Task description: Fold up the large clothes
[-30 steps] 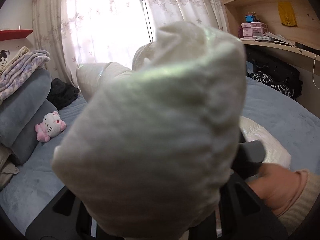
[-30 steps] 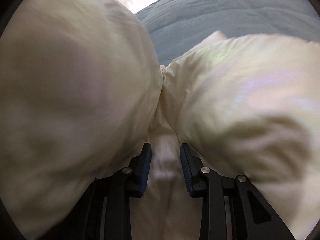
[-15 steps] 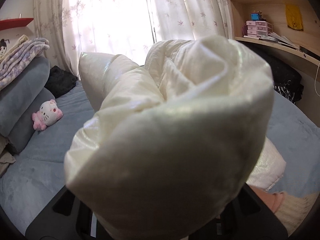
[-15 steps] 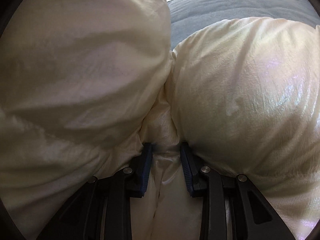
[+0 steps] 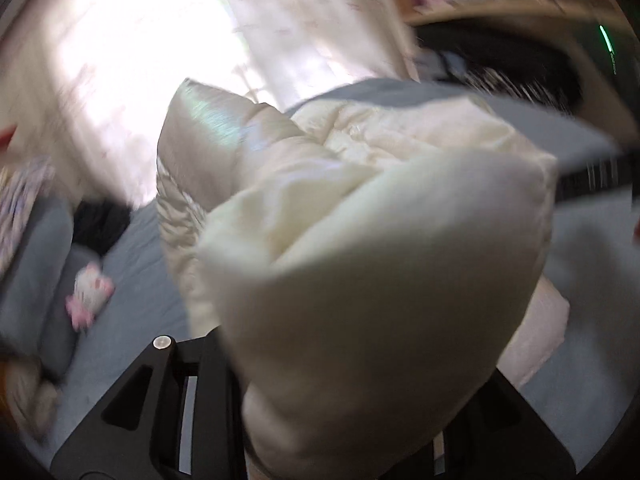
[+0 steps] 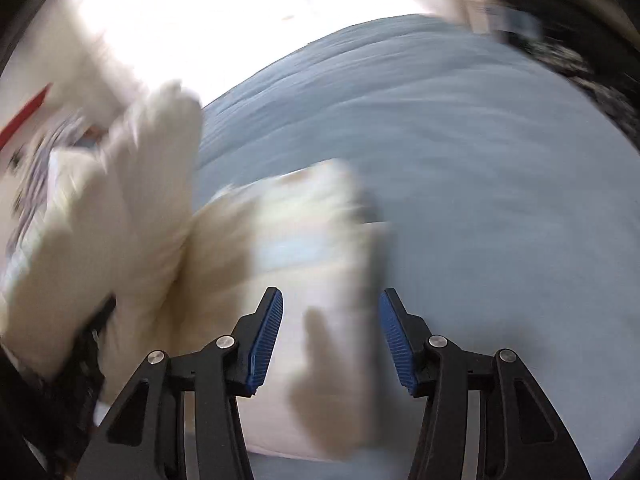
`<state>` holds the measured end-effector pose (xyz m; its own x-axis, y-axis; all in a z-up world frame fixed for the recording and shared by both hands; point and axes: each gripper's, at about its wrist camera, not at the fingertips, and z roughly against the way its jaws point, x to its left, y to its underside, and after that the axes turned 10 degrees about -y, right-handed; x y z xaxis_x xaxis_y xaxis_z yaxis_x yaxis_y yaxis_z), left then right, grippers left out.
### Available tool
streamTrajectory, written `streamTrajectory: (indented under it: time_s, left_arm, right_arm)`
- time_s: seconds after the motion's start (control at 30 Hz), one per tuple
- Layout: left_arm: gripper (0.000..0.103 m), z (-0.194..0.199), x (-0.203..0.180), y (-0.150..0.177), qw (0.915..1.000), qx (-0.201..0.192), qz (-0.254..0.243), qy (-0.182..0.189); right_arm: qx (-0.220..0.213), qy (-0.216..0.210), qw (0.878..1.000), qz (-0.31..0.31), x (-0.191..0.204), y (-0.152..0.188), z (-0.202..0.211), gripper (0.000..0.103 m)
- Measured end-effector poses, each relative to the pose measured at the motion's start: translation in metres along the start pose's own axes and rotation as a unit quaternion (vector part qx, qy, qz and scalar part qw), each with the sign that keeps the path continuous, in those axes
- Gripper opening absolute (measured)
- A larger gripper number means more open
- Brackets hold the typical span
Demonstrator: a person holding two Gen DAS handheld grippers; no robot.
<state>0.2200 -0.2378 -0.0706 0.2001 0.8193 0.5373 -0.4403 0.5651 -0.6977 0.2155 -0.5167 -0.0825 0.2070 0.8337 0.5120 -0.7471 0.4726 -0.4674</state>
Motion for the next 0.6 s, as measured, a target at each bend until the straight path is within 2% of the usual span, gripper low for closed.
streamTrajectory:
  time_s: [0.07,0.1,0.13,0.2,0.27,0.33,0.37,0.47,0.53,0.6]
  left_arm:
    - [0.028,0.003,-0.051,0.009,0.9975,-0.015,-0.069,-0.005]
    - [0.029,0.008,-0.075,0.016,0.9937,-0.032,-0.106,-0.017]
    - [0.030,0.014,-0.102,0.026,0.9862,-0.058,-0.150,-0.037]
    - [0.033,0.020,-0.132,0.044,0.9748,-0.088,-0.196,-0.058]
    - [0.035,0.021,-0.148,0.057,0.9667,-0.105,-0.221,-0.076]
    - [0.040,0.022,-0.148,0.061,0.9661,-0.105,-0.223,-0.076]
    - [0.042,0.023,-0.146,0.062,0.9676,-0.103,-0.220,-0.069]
    - [0.058,0.029,-0.132,0.063,0.9722,-0.097,-0.212,-0.024]
    - [0.071,0.035,-0.121,0.063,0.9733,-0.095,-0.208,0.023]
    - [0.080,0.043,-0.112,0.065,0.9713,-0.091,-0.208,0.072]
  right_arm:
    - [-0.009,0.016,0.999,-0.036,-0.031,0.002,0.010,0.052]
    - [-0.008,0.026,0.998,-0.049,-0.044,0.004,0.013,0.052]
    - [-0.007,0.032,0.998,-0.058,-0.058,0.008,0.018,0.052]
    - [0.001,0.039,0.997,-0.066,-0.066,0.019,0.014,0.052]
    - [0.010,0.038,0.997,-0.071,-0.072,0.029,0.011,0.052]
    - [0.013,0.034,0.997,-0.074,-0.073,0.039,0.009,0.052]
    - [0.013,0.027,0.997,-0.074,-0.071,0.039,0.010,0.052]
    - [0.006,0.012,0.997,-0.070,-0.063,0.047,-0.012,0.058]
    - [-0.004,0.002,0.998,-0.063,-0.066,0.051,-0.003,0.067]
    - [-0.019,-0.011,0.998,-0.055,-0.058,0.051,0.012,0.072]
